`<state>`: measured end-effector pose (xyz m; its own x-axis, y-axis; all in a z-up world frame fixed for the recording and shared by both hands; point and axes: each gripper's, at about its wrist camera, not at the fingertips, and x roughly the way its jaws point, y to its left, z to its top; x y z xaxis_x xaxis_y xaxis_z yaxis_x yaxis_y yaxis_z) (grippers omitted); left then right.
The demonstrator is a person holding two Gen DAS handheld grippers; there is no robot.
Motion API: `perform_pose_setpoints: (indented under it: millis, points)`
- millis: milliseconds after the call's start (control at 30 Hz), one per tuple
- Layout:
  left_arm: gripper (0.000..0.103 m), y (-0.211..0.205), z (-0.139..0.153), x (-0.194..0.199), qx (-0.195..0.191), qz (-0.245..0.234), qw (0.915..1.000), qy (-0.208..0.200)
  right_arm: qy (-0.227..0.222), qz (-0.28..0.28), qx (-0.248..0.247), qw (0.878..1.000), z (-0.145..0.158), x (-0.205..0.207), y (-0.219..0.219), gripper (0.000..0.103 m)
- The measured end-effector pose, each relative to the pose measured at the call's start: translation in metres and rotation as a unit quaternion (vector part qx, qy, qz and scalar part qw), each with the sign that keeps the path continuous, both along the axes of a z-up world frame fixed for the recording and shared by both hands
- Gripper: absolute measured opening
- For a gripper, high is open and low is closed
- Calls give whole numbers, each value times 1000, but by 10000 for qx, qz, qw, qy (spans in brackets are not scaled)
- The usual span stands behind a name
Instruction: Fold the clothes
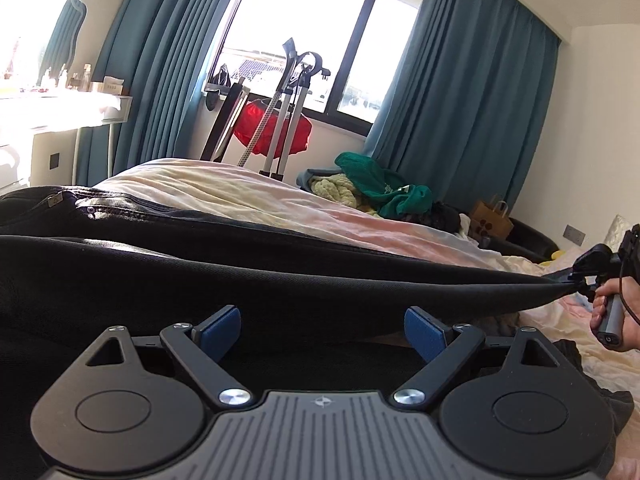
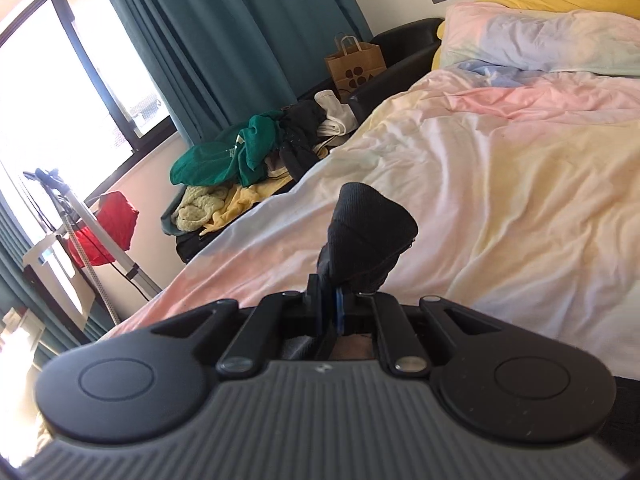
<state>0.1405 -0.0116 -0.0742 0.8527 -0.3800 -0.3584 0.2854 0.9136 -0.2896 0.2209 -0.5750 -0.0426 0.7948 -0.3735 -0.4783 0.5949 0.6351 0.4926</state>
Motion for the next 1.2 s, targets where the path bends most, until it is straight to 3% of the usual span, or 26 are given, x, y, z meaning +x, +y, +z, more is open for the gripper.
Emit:
perform_pose_setpoints:
  millis: [300, 367, 433, 567, 733, 833, 900, 1067, 1200]
  points:
    - [91, 3, 7, -11, 221, 238, 9991, 257, 334, -119, 803, 9961, -84, -36, -17, 10]
    - [91, -1, 6, -11, 400, 271, 9986, 228, 408, -14, 684, 9968, -86, -32, -15, 11]
    - [91, -5, 4, -12, 555, 271, 9981, 59, 549, 167, 253, 9980, -86, -29, -6, 13]
    - [91, -9, 3, -9, 630, 227, 9977, 88, 618, 361, -283, 9970, -90, -29, 4, 15]
    - [91, -9, 3, -10, 639, 229, 9977, 89, 730, 255, -310, 9965, -78, -34, 8, 24]
    - [91, -7, 4, -16, 502, 227, 9985, 30, 954, 243, -642, 9931, -63, -41, 22, 45]
    - [91, -7, 5, -21, 382, 186, 9991, 21, 942, 390, -936, 9904, -49, -50, 38, 69]
    - [91, -13, 13, -42, 511, -3, 9986, -161, 847, 816, -1635, 9795, -12, -75, 83, 71]
    - [91, -17, 19, -61, 704, -133, 9972, -227, 543, 1350, -1726, 9742, 17, -95, 124, 71]
